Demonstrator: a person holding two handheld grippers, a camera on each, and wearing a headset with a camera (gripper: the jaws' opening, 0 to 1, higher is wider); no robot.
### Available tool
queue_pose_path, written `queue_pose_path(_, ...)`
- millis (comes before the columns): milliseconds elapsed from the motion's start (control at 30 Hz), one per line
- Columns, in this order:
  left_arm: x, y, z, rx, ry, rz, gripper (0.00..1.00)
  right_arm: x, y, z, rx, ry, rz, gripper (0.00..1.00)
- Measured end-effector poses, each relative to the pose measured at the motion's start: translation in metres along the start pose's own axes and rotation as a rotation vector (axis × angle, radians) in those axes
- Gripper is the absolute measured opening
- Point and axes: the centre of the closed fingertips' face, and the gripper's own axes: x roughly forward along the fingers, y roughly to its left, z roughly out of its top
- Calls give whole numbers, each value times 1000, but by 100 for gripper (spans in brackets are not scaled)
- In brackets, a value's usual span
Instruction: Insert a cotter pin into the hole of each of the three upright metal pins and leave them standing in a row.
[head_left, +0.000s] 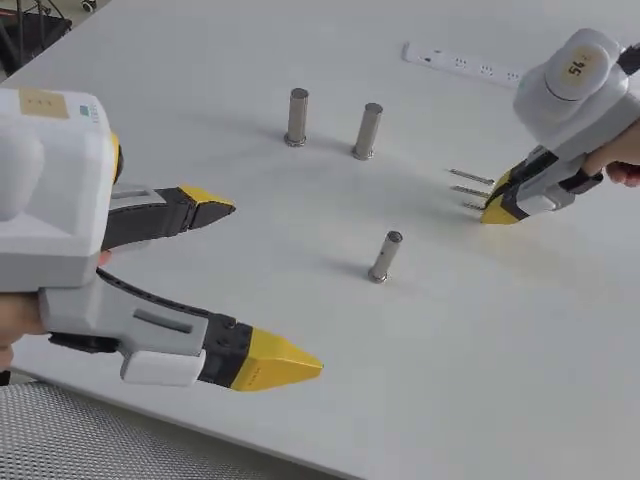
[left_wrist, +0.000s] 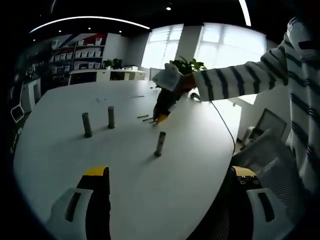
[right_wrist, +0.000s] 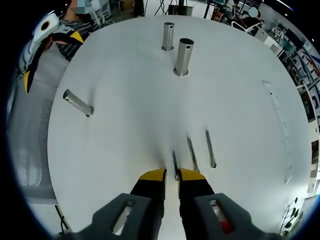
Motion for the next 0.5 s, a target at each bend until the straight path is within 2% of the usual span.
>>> queue_pose_path(67, 2, -1, -3, 2, 8, -5, 99, 0, -1, 0, 5, 5, -9, 3)
queue_pose_path(167, 3, 1, -7, 43, 34, 6, 99, 1, 0, 0, -21, 23, -12, 3)
queue_pose_path(367, 1, 0, -2, 46, 21, 15, 95, 2, 3, 1, -54, 69, -24, 1)
queue_pose_path(500, -2, 3, 0, 42, 10, 21, 95, 3, 4, 1, -83, 93, -51, 0)
